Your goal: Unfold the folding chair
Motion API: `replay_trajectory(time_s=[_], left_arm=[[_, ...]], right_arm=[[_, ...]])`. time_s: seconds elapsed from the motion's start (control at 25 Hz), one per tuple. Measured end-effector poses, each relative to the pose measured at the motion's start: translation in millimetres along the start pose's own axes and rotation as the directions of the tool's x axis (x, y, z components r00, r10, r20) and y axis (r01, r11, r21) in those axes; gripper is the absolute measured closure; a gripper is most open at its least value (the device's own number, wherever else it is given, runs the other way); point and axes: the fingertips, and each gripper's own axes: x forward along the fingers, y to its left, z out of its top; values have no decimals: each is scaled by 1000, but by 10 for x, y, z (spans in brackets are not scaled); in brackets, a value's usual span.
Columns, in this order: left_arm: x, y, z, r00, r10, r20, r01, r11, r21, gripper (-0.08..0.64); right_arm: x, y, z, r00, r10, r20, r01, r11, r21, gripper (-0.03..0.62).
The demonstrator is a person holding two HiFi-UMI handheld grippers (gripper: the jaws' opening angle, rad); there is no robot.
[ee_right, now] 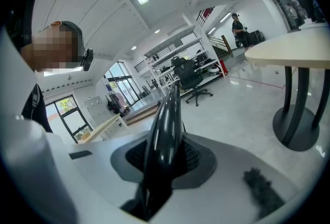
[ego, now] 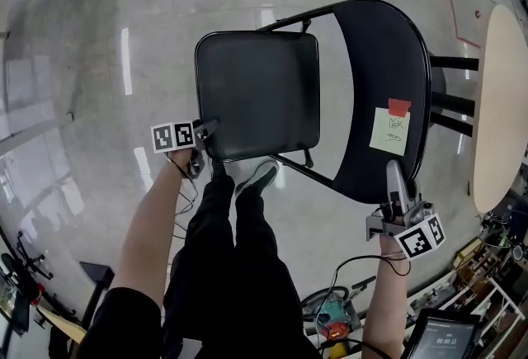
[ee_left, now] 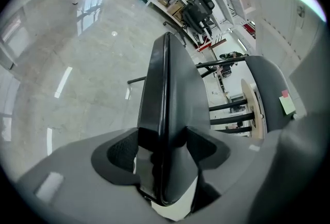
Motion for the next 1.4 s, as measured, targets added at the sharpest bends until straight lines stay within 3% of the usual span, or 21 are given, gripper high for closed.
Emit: replay_trajectory(time_s=[0.2, 0.32, 0.56, 0.8, 1.0, 1.4], left_arm=[[56, 158, 23, 998, 61, 9, -61, 998, -7, 264], [87, 208, 36, 995, 103, -6, -103, 994, 37, 298], [73, 226, -33, 995, 98, -22, -98, 995, 18, 298], [57, 270, -108, 990, 134, -39, -131, 989, 62, 298], [68, 264, -186, 991, 121, -60, -117, 991, 65, 298], [46, 143, -202, 992, 115, -57, -110, 990, 85, 299]], right_arm=[[10, -170, -99, 1000, -5, 6, 4, 999, 48, 508], [6, -271, -148, 1000, -11, 15, 10, 997, 77, 508], [4, -287, -150, 1000, 0, 18, -1, 996, 84, 508], [27, -443, -250, 999, -27, 23, 25, 994, 109, 511], [20, -530, -290, 999, -27, 34, 23, 990, 136, 512], [24, -529, -291, 999, 6, 52, -11, 994, 106, 511]])
